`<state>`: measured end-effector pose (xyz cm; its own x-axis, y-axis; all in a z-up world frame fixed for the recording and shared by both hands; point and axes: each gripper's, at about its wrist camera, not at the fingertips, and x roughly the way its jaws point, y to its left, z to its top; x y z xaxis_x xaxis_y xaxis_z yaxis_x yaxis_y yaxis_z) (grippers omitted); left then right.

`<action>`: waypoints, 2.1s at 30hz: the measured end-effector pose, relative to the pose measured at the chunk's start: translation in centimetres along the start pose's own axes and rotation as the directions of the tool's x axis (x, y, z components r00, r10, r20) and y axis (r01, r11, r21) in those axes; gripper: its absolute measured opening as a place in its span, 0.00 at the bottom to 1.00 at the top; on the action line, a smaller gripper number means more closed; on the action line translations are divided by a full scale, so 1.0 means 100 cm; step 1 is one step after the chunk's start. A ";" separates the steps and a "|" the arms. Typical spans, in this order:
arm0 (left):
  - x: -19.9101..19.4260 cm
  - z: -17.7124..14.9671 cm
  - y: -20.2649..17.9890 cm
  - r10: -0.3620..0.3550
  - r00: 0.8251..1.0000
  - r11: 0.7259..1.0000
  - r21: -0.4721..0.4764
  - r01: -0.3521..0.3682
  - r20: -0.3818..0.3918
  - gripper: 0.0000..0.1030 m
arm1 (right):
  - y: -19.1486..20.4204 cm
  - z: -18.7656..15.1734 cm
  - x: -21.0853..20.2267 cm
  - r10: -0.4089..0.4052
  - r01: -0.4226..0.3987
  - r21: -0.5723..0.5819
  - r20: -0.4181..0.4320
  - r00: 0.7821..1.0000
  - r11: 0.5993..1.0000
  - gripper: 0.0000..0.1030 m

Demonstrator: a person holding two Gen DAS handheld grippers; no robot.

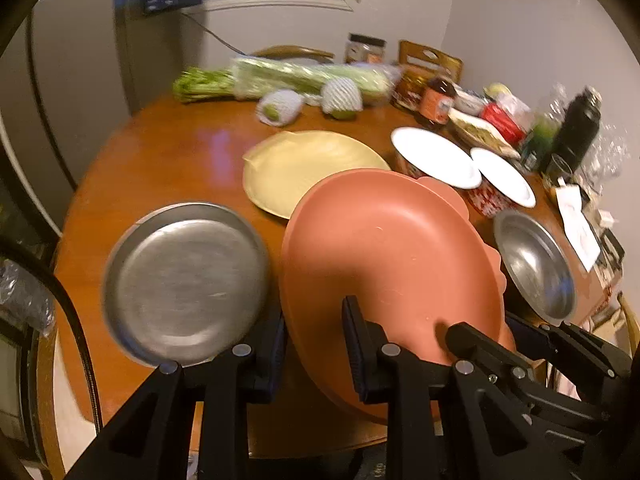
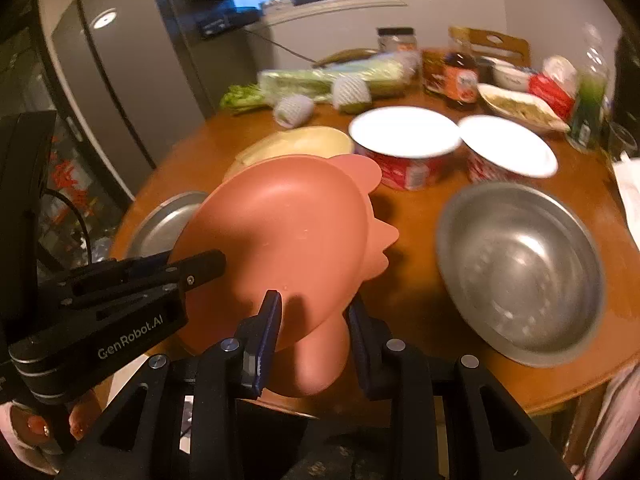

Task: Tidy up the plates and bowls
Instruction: 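Grasp the salmon-pink plate rim with the left gripper and lift it, then carry the pink plate over the silver tray and lower it on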

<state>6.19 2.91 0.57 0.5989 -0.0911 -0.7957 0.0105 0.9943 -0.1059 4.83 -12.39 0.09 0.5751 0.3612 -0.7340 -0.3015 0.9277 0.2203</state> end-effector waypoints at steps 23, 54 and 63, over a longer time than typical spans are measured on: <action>-0.011 -0.001 0.111 0.173 0.985 0.962 -0.215 -0.168 0.008 0.27 | 0.111 0.058 0.064 0.133 -0.141 -0.263 -0.049 0.990 0.954 0.33; 0.002 -0.003 0.124 0.182 0.983 0.957 -0.222 -0.184 -0.030 0.27 | 0.115 0.060 0.107 0.102 -0.134 -0.307 -0.120 0.988 0.942 0.33; -0.006 -0.003 0.124 0.171 0.985 0.959 -0.228 -0.169 -0.009 0.28 | 0.111 0.064 0.097 0.117 -0.141 -0.273 -0.102 0.988 0.952 0.35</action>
<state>5.73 15.29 -0.40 0.5847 0.0801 -0.8073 -0.2738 0.9562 -0.1034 11.95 2.02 -0.50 0.4556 0.4562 -0.7644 -0.5754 0.8061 0.1381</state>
